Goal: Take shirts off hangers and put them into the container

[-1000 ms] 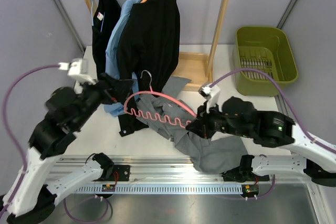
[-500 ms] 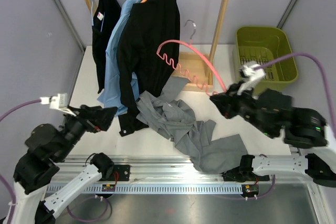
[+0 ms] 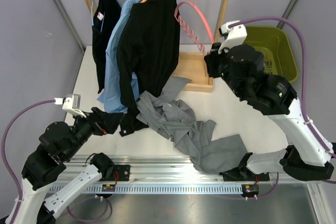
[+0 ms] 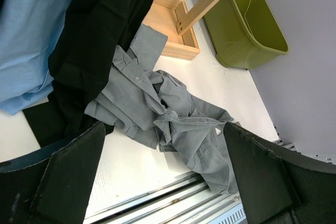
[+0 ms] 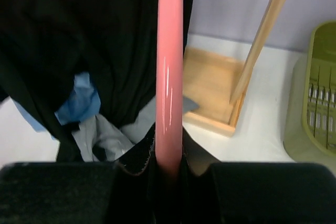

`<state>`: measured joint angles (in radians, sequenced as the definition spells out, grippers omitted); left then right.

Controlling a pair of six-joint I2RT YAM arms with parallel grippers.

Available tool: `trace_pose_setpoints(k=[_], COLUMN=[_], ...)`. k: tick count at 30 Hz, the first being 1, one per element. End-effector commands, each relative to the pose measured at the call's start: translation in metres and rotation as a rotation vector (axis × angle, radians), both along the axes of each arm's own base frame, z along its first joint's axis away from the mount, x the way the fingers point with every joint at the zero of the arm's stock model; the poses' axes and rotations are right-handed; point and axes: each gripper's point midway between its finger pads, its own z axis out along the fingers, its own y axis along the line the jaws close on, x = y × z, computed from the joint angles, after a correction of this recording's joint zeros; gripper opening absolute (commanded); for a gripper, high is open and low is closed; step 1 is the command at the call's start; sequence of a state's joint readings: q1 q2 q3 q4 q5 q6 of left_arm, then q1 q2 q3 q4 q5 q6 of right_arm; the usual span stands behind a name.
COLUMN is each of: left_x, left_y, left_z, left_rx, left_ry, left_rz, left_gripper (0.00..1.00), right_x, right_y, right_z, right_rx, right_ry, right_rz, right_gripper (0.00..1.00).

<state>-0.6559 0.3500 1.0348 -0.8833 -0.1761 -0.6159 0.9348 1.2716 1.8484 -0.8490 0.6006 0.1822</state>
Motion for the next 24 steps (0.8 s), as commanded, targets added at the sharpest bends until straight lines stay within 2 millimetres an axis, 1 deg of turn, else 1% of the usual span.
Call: trace_pose_setpoints(k=[1,2,3,4,5,6,7,8,9,10,12,13,14,15,16,17,18,20,21,23,24], left_x=[-0.001,-0.001,-0.002,-0.002,-0.002,-0.003,-0.003,-0.003,-0.003,-0.003,-0.004,-0.004,-0.004,-0.003,-0.003,-0.003,-0.004,-0.004,-0.004,-0.004,-0.004], left_y=[-0.009,-0.009,-0.009,-0.009,-0.009,-0.008,-0.008,-0.008,-0.007,-0.007,-0.007,-0.007,-0.007,-0.007,-0.007,-0.007,-0.007,-0.007,-0.006,-0.005,-0.006], left_z=[0.009,0.008,0.008,0.008,0.008,0.008,0.008,0.008,0.008,0.008,0.008,0.008,0.007,0.005,0.005,0.004,0.003,0.004,0.003,0.004,0.004], left_rx=[-0.043,-0.043,-0.045,-0.045,-0.045,-0.046,-0.047,-0.047,-0.045,-0.044,-0.040,-0.041,-0.037,-0.037,-0.036,-0.036,-0.035,-0.037,-0.034,-0.036,-0.035], left_ry=[-0.036,-0.033,-0.032,-0.032,-0.032,-0.033,-0.036,-0.036,-0.036,-0.034,-0.033,-0.033,-0.031,-0.028,-0.027,-0.025,-0.022,-0.022,-0.022,-0.025,-0.026], left_rz=[-0.042,-0.041,-0.044,-0.046,-0.046,-0.044,-0.043,-0.043,-0.041,-0.041,-0.043,-0.043,-0.040,-0.039,-0.039,-0.038,-0.041,-0.041,-0.038,-0.035,-0.039], left_gripper=[0.99,0.99,0.99,0.99,0.99,0.99,0.99,0.99,0.99,0.99,0.99,0.99,0.99,0.99,0.99,0.99,0.99,0.99,0.99,0.99,0.99], right_x=[0.014,0.019,0.025,0.028,0.033,0.040,0.043,0.048,0.055,0.060,0.068,0.073,0.075,0.079,0.084,0.084,0.086,0.081,0.081,0.074,0.072], right_y=[0.002,0.007,-0.001,-0.003,-0.001,-0.009,-0.013,-0.012,-0.021,-0.025,-0.024,-0.031,-0.033,-0.034,-0.040,-0.042,-0.040,-0.040,-0.040,-0.043,-0.044], right_z=[0.053,0.052,0.060,0.062,0.060,0.058,0.063,0.060,0.058,0.055,0.040,0.035,0.031,0.019,0.014,0.011,0.001,0.000,-0.006,-0.002,-0.006], right_rx=[0.093,0.088,0.098,0.097,0.092,0.088,0.104,0.096,0.090,0.096,0.085,0.087,0.089,0.083,0.092,0.099,0.096,0.110,0.108,0.127,0.122], right_ry=[-0.108,-0.102,-0.112,-0.112,-0.103,-0.093,-0.098,-0.088,-0.080,-0.066,-0.024,-0.012,-0.007,0.016,0.028,0.034,0.051,0.054,0.061,0.049,0.056], right_rz=[0.038,0.055,0.034,0.031,0.036,0.010,0.002,0.000,-0.028,-0.041,-0.044,-0.069,-0.074,-0.078,-0.098,-0.097,-0.093,-0.084,-0.083,-0.083,-0.078], right_gripper=[0.00,0.00,0.00,0.00,0.00,0.00,0.00,0.00,0.00,0.00,0.00,0.00,0.00,0.00,0.00,0.00,0.00,0.00,0.00,0.00,0.00])
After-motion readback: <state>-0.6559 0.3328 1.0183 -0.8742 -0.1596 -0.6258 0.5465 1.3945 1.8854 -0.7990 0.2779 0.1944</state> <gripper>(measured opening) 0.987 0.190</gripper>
